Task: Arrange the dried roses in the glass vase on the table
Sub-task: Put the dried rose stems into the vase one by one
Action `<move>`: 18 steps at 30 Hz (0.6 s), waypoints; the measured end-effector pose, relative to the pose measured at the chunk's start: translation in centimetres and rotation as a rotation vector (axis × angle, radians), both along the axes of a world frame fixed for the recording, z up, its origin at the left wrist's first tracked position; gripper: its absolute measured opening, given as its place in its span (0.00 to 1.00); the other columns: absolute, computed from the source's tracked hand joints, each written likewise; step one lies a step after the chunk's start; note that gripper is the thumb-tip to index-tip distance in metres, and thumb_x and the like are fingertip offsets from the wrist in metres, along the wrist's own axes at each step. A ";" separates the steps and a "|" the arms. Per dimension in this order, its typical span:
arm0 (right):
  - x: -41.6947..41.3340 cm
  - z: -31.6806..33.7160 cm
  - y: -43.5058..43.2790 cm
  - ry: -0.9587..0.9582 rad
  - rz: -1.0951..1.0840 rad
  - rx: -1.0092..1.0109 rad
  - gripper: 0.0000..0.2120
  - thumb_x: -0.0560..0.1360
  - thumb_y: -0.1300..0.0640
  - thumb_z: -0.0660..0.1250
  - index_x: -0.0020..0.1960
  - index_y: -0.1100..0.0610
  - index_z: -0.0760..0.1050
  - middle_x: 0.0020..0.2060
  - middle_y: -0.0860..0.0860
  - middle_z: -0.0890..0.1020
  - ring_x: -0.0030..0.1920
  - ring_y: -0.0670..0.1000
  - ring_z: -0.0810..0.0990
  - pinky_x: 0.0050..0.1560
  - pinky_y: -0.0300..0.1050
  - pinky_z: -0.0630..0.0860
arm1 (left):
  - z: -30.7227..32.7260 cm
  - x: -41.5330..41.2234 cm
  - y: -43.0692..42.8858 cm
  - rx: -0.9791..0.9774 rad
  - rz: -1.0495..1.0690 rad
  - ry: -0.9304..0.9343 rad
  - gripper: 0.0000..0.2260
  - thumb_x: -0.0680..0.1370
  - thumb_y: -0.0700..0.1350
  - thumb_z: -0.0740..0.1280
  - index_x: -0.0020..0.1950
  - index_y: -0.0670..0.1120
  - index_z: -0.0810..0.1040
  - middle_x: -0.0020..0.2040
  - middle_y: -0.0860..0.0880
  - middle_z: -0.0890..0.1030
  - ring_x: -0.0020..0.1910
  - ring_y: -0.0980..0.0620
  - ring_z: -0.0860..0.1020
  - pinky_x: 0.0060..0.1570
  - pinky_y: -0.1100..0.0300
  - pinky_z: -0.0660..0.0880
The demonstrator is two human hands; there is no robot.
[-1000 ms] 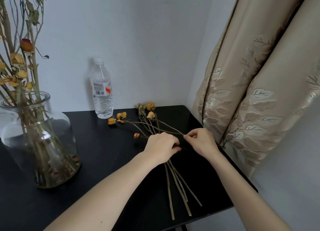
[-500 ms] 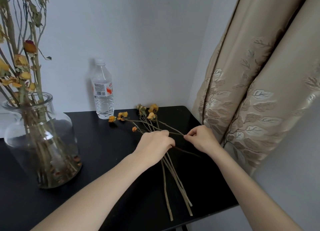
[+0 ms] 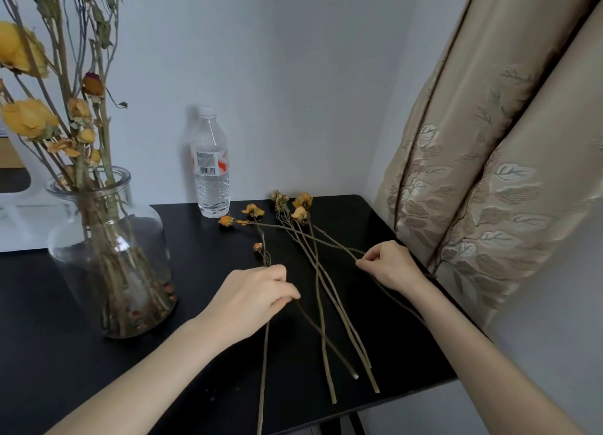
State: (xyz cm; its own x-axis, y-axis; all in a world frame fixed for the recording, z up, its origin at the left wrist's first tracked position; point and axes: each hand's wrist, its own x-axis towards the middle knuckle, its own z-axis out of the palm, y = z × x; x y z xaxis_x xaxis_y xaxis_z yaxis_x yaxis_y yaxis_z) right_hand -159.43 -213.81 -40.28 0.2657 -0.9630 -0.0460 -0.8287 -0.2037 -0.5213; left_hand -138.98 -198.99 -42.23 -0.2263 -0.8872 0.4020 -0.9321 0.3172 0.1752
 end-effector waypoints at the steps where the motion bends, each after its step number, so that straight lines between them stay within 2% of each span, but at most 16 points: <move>1: 0.0 -0.2 0.0 0.003 -0.002 -0.001 0.05 0.74 0.52 0.68 0.41 0.52 0.80 0.37 0.48 0.79 0.44 0.49 0.79 0.47 0.45 0.76 | -0.3 0.2 0.2 0.036 0.013 0.003 0.09 0.76 0.46 0.67 0.53 0.56 0.82 0.40 0.56 0.75 0.37 0.60 0.74 0.34 0.66 0.70; 5: -0.1 -0.9 0.0 0.023 -0.013 0.000 0.06 0.74 0.52 0.68 0.40 0.51 0.79 0.35 0.46 0.78 0.40 0.47 0.77 0.42 0.42 0.73 | -1.1 0.7 0.6 0.154 0.062 0.015 0.11 0.78 0.49 0.62 0.58 0.60 0.79 0.43 0.59 0.72 0.46 0.61 0.74 0.41 0.68 0.68; 8: 0.0 -1.2 0.1 0.021 -0.016 0.012 0.05 0.74 0.52 0.68 0.41 0.51 0.79 0.35 0.45 0.78 0.38 0.44 0.76 0.41 0.41 0.72 | -1.3 0.7 1.0 0.197 0.139 0.044 0.12 0.78 0.50 0.63 0.60 0.61 0.76 0.38 0.60 0.68 0.38 0.62 0.70 0.35 0.71 0.65; 10: 0.0 -1.2 0.1 0.014 -0.017 0.013 0.05 0.74 0.52 0.68 0.42 0.52 0.79 0.35 0.46 0.78 0.38 0.43 0.76 0.40 0.40 0.72 | -1.2 0.6 1.2 0.192 0.262 0.116 0.12 0.76 0.53 0.65 0.59 0.61 0.74 0.35 0.59 0.65 0.33 0.61 0.68 0.31 0.70 0.62; 14: 0.6 -1.0 0.5 -0.004 -0.005 -0.027 0.05 0.75 0.51 0.67 0.43 0.52 0.78 0.35 0.46 0.78 0.38 0.44 0.76 0.40 0.41 0.73 | -1.2 0.3 1.8 0.242 0.566 0.201 0.14 0.73 0.60 0.66 0.48 0.53 0.66 0.34 0.56 0.69 0.32 0.57 0.70 0.27 0.63 0.63; 18: 1.6 -0.4 0.6 0.038 -0.007 -0.009 0.07 0.75 0.50 0.67 0.48 0.53 0.79 0.41 0.48 0.79 0.44 0.49 0.79 0.46 0.46 0.77 | -1.1 0.4 1.4 0.355 0.646 0.180 0.15 0.74 0.60 0.63 0.35 0.52 0.67 0.35 0.54 0.74 0.35 0.53 0.74 0.31 0.60 0.66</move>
State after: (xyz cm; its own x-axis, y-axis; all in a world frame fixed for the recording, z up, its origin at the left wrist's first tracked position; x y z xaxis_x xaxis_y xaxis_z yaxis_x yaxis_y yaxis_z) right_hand -157.87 -213.21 -40.69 0.2572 -0.9652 -0.0475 -0.8491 -0.2022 -0.4880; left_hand -138.63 -197.56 -43.35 0.4243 -0.9042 0.0492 -0.8607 -0.3858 0.3323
